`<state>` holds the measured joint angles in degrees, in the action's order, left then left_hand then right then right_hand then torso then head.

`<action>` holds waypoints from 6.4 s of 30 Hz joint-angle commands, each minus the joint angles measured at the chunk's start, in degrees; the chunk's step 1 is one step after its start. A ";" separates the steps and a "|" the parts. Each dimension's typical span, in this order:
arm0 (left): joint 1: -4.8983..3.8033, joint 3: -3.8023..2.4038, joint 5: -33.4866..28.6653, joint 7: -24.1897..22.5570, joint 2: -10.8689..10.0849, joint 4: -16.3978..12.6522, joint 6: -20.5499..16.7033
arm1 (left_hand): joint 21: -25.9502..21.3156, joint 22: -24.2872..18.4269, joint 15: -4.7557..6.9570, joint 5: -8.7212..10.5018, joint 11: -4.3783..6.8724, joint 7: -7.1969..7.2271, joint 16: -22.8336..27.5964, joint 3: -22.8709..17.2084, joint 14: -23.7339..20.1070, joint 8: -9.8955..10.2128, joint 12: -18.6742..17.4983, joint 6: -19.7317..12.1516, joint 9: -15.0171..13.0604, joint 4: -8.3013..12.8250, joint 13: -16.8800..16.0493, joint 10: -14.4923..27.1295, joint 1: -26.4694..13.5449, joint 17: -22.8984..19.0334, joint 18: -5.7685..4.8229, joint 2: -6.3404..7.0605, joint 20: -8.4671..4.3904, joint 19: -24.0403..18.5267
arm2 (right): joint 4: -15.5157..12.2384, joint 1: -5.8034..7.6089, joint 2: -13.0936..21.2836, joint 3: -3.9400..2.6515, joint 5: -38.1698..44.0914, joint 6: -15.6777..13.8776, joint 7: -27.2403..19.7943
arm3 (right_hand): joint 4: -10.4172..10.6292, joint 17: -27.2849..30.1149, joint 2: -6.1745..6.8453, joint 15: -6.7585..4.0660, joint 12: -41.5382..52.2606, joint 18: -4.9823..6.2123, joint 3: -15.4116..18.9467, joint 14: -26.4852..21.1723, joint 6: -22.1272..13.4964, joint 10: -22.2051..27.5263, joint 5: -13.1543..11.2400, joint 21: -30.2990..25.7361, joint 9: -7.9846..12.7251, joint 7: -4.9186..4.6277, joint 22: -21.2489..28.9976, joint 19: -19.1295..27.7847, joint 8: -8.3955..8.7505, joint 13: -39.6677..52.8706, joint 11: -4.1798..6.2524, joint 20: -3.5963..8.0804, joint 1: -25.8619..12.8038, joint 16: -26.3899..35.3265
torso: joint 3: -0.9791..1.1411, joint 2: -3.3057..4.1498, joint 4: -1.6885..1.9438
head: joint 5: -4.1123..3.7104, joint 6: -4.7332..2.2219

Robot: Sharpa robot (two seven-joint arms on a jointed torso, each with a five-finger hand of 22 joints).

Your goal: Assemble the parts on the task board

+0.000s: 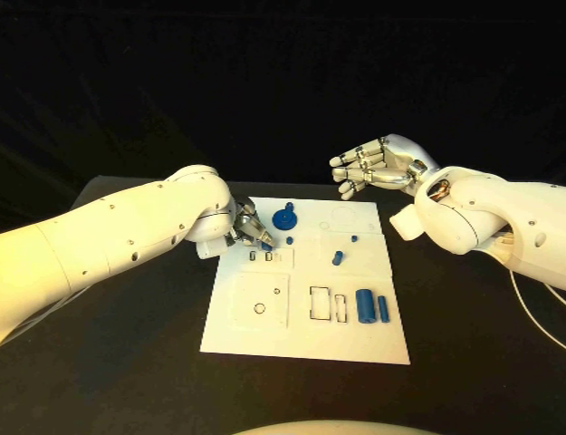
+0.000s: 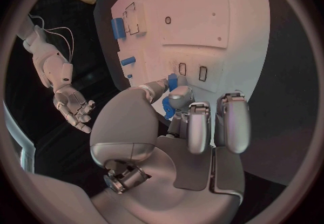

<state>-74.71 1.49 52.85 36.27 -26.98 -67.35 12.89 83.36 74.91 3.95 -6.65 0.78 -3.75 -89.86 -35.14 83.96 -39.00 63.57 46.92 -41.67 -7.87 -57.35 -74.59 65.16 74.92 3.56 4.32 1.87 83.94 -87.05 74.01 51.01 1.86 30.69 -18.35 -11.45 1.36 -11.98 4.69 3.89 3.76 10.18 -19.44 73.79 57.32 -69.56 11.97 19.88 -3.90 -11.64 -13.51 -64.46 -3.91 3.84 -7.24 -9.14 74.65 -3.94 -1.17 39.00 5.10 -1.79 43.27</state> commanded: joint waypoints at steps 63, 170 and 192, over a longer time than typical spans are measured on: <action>1.74 0.84 7.84 1.50 2.53 1.45 8.72 | -0.04 5.04 1.23 -1.05 1.15 1.60 -0.14 -10.38 6.04 -1.77 -0.08 2.89 -0.48 7.16 0.49 -0.90 -5.52 15.08 -1.11 -0.97 -0.63 1.35 | 0.34 -0.23 -0.70 0.06 1.07 3.82 1.36 | -0.07 1.25 -0.41 0.51 -0.04 0.21 0.85 -1.50 -1.39 1.73 1.52 -1.72 0.02 -0.26 1.22 -0.04 0.10 -0.11 -0.56 -0.63 -0.39 0.26 | 0.05 0.08 -0.10 | 0.43 -0.08; -2.63 -1.00 10.95 -4.95 6.90 18.54 8.97 | -0.80 5.58 -0.08 -0.84 -0.41 -0.06 -0.14 31.64 6.04 4.27 -1.83 2.56 7.79 -7.50 5.70 1.94 -4.05 15.08 -1.05 -2.35 0.57 1.26 | 1.19 -1.22 -1.54 0.14 4.31 3.42 0.33 | -1.47 4.21 -0.98 -0.14 0.40 0.40 0.98 -0.41 0.18 0.29 2.42 -4.93 -0.15 0.76 4.22 -2.57 -0.45 -0.17 0.30 -0.17 0.23 -0.70 | -0.15 1.00 -0.51 | 0.59 -1.25; -1.93 -0.79 11.46 -5.57 8.23 20.78 7.74 | -0.78 5.69 0.11 -0.92 -0.19 0.20 -0.14 32.00 6.04 3.87 -1.68 3.25 7.92 -7.24 5.77 1.89 -1.74 15.08 -1.06 -4.09 0.41 1.31 | 1.03 -1.21 -1.62 0.14 4.31 3.05 0.50 | -1.36 4.24 -1.04 -0.12 0.35 0.35 0.99 -0.32 0.18 0.29 2.43 -4.96 -0.13 0.62 4.27 -2.69 -0.41 -0.18 0.23 -0.14 0.05 -0.63 | -0.10 0.83 -0.39 | 0.86 -0.96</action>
<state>-76.64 0.72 63.91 31.55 -18.86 -46.53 21.02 82.42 74.90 4.28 -7.28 0.32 -3.54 -89.86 -3.25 84.06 -34.79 61.60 49.79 -33.83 -15.23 -51.57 -72.68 63.04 74.90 2.70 0.14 2.16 84.04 -85.95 72.84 49.46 2.00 34.48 -15.28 -10.43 0.31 -7.71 3.92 3.67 3.98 10.17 -18.43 72.98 57.22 -68.86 14.62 14.79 -4.05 -10.93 -9.33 -66.83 -4.19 3.74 -6.93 -9.22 74.51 -4.27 -1.25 39.83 4.69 -0.88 42.31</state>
